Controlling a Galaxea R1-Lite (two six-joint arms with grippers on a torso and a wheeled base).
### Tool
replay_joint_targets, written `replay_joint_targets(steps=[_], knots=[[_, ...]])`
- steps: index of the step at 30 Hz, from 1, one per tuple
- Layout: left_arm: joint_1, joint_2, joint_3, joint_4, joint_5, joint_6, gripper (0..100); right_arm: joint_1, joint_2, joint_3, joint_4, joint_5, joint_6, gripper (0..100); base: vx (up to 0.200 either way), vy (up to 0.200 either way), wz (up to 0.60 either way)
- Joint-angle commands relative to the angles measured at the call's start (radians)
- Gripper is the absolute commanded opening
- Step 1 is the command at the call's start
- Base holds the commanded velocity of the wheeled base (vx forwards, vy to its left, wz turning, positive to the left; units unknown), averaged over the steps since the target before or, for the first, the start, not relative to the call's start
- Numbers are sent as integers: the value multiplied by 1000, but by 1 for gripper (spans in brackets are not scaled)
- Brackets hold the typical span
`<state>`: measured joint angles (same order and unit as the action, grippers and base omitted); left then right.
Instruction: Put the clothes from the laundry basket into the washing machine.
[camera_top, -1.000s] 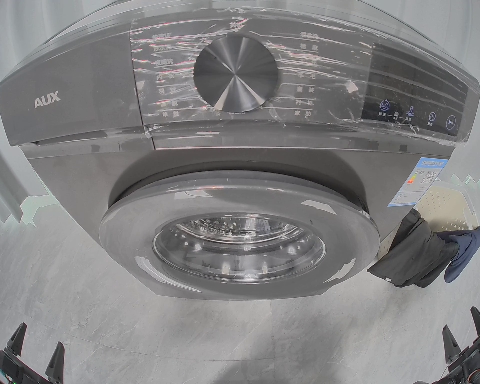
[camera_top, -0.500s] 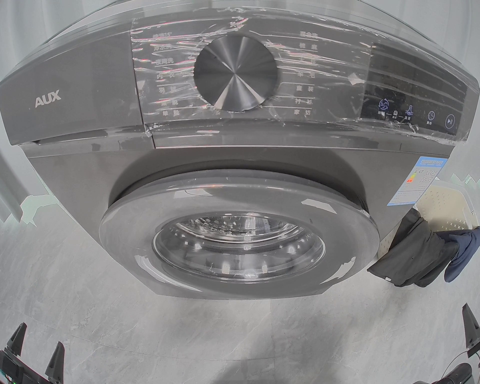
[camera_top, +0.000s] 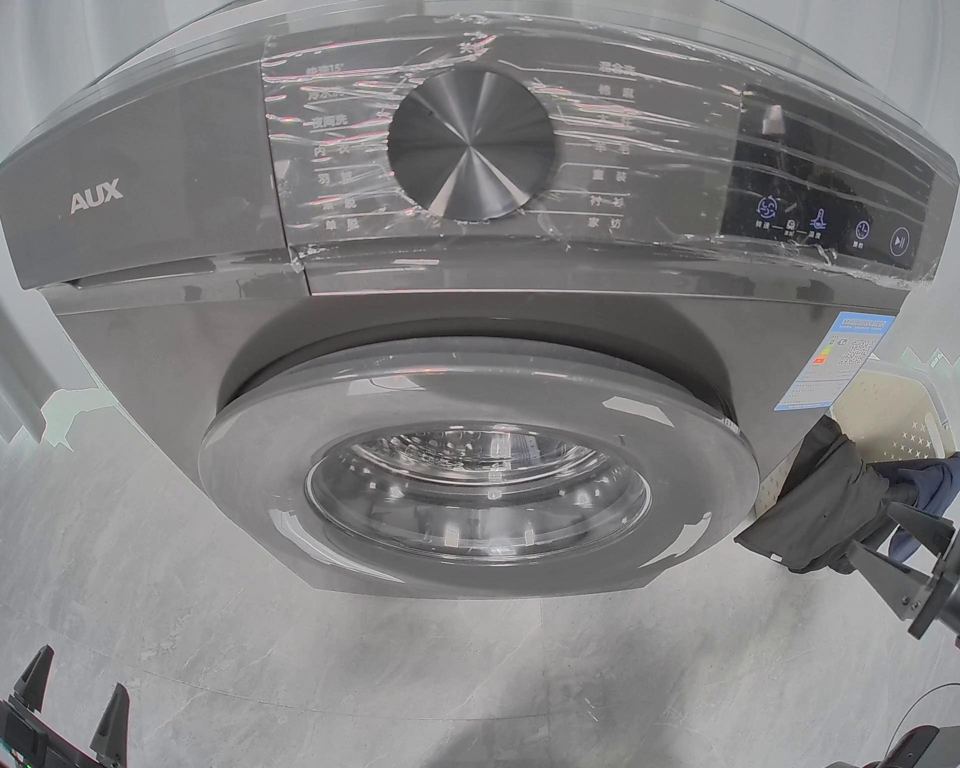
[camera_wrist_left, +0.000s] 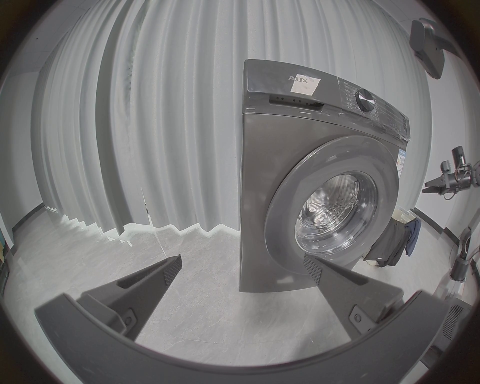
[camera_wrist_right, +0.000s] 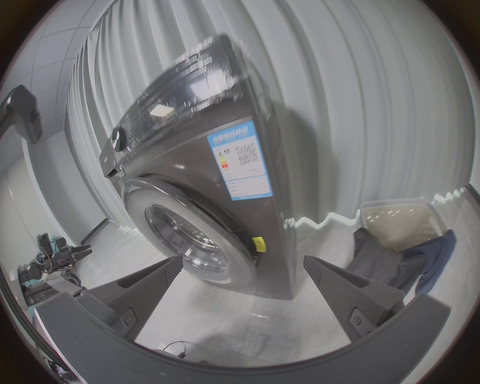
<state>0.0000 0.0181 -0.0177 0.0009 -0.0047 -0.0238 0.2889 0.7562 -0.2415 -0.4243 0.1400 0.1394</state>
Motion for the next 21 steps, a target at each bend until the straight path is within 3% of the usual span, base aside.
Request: replay_joint_targets(steps=[1,10,21], knots=[[2,-17,16,-1,0,-1,100,124,354,-85,-111,13,29,100,0,0,0],[2,-17,16,-1,0,-1,100,130,529,-220,-113,12,28,100,0,0,0],[2,-17,16,1,0,-1,100,162,611,-280,-113,16,19,100,0,0,0]])
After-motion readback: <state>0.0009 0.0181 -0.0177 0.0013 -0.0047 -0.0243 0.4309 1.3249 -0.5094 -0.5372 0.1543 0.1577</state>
